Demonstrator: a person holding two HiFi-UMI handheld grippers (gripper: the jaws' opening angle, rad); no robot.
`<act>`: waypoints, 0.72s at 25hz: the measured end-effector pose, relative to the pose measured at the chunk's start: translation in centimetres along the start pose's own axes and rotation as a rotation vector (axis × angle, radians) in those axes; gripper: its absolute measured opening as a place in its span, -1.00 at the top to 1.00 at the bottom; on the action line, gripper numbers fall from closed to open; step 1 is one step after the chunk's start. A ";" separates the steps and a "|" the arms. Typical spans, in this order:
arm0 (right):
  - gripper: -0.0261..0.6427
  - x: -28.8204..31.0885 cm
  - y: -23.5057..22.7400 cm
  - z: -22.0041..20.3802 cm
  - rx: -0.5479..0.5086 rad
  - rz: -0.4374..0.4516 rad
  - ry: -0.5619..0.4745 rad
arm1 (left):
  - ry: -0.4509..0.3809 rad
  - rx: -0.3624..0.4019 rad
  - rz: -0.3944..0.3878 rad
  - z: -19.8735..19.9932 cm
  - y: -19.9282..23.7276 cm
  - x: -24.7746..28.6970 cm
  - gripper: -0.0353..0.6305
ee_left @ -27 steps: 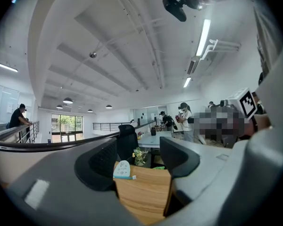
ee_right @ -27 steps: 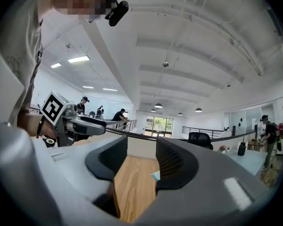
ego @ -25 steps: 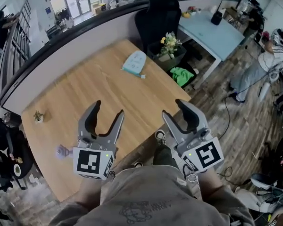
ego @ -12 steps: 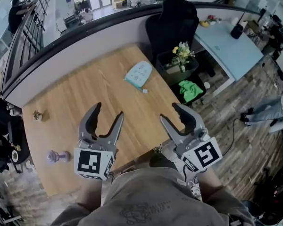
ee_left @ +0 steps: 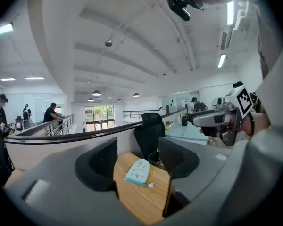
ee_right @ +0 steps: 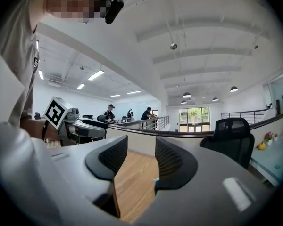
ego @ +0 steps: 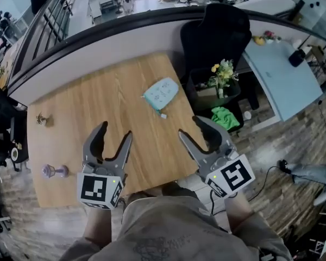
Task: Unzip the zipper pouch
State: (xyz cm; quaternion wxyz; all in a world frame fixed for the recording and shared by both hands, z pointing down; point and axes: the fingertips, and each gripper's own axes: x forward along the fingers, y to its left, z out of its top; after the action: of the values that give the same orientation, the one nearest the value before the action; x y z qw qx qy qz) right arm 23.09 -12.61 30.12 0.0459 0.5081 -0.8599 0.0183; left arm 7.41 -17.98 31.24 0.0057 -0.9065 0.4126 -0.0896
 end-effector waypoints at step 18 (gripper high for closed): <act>0.39 5.7 -0.6 -1.2 0.049 0.271 0.085 | 0.065 -0.037 0.165 -1.5 3.7 0.3 0.11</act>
State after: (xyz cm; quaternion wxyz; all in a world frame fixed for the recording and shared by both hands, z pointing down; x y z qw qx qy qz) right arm 20.91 -17.79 31.85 0.0671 0.3870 -0.9172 0.0667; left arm 4.60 -20.55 32.49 -0.0171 -0.8660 0.4874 -0.1106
